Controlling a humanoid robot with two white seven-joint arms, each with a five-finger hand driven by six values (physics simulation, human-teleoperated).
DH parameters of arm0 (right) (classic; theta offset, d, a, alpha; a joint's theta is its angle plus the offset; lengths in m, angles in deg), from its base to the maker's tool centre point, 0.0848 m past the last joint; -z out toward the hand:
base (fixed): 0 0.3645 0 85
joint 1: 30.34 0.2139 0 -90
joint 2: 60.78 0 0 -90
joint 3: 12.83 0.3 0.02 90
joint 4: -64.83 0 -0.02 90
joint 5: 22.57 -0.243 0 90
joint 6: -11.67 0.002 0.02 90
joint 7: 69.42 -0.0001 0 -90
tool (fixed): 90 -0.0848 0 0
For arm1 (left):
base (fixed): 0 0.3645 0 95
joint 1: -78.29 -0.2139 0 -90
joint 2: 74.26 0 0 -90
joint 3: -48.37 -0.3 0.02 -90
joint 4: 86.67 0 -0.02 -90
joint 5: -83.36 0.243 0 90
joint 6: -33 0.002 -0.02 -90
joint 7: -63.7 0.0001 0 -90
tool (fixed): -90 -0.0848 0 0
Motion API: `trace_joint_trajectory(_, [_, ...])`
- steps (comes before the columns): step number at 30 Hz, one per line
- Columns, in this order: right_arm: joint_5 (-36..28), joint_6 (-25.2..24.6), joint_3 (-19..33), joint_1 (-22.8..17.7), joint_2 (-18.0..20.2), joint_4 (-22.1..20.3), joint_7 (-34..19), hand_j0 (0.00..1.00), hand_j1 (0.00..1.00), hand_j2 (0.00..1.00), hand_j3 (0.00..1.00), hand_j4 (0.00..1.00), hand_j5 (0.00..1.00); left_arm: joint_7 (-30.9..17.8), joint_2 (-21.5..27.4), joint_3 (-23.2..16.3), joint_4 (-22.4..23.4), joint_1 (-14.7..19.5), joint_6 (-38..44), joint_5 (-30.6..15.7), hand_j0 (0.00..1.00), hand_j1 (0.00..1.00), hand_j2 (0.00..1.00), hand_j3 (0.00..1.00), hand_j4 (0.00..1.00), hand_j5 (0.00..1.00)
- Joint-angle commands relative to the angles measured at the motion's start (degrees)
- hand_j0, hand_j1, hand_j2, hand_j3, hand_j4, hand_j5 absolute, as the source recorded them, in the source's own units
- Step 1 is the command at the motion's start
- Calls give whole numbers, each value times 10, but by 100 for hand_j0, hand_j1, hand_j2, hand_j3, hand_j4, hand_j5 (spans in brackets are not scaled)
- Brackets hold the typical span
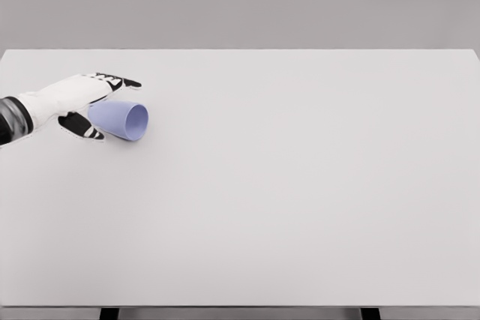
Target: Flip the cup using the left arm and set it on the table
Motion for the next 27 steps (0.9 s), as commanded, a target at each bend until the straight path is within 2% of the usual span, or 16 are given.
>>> trace_joint_trajectory(1, [0,0,0,0,0,0,0,100,100,100,100,100,100,0,0,-18,19,2,0,-2,99,99,99,99,99,99])
trace_joint_trajectory(7, [0,0,0,0,0,0,0,100,100,100,100,100,100,0,-16,-21,50,13,0,-6,99,99,99,99,99,99])
trace_joint_trajectory(14, [0,0,0,1,0,0,0,100,100,100,100,100,100,0,-17,-21,82,18,-1,-38,99,99,99,99,99,99])
trace_joint_trajectory(25, [0,0,0,0,0,0,0,100,100,100,100,100,100,0,-31,-22,105,23,-5,-36,99,99,99,99,99,99])
trace_joint_trajectory(27, [0,0,0,1,0,0,0,100,100,100,100,100,100,0,-40,-33,123,38,-7,-35,99,99,99,99,99,99])
